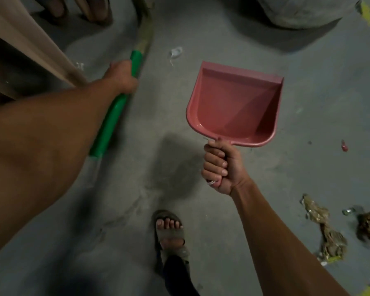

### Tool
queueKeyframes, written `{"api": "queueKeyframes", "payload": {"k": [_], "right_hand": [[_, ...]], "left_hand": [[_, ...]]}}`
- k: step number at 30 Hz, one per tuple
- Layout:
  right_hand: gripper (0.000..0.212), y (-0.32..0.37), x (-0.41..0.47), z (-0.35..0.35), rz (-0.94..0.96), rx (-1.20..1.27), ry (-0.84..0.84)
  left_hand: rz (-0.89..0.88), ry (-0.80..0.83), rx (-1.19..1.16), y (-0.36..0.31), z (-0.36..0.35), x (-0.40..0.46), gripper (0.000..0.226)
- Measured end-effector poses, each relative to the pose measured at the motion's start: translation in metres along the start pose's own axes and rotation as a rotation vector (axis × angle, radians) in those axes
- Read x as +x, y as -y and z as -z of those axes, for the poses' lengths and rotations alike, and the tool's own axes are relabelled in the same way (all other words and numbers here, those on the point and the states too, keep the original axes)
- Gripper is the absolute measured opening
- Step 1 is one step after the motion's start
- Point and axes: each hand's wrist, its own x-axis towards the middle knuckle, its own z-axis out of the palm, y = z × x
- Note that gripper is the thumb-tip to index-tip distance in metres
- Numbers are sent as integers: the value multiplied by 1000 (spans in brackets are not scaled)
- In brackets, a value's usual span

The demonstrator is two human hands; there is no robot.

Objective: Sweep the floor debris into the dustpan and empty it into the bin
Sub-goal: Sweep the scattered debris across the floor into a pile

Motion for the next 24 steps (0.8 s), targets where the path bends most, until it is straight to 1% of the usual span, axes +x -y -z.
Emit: {"api": "queueKeyframes", "payload": {"k": [2,3,5,8,11,14,17,19,21,24], "right_hand": [[41,-4,0,10,0,8,-32],[41,-8,-3,14,5,18,-50],[41,-17,-10,16,13,53,-82],[43,-27,-24,9,-4,97,-110],[43,-27,-34,-5,4,99,-122],[42,-20,-41,-18,31,95,-123],[41,-10,-47,-25,70,112,-97],[41,-3,-50,-24,90,108,-88],[41,4,-54,-18,106,94,-98],[42,11,-59,-1,123,84,-117]], "left_hand": [[-101,89,10,6,-15,-14,50],[-165,123,-5,11,-25,-27,56],[-250,173,-55,22,-41,-58,68],[-370,234,-77,36,-58,-106,75],[-453,214,-134,41,-59,-138,78],[-465,114,-162,38,-51,-147,75],[-410,-2,-178,18,-37,-137,73],[-356,-47,-175,-1,-29,-113,72],[-311,-46,-162,-26,-26,-79,71],[-273,-4,-125,-67,-25,-30,65]]}}
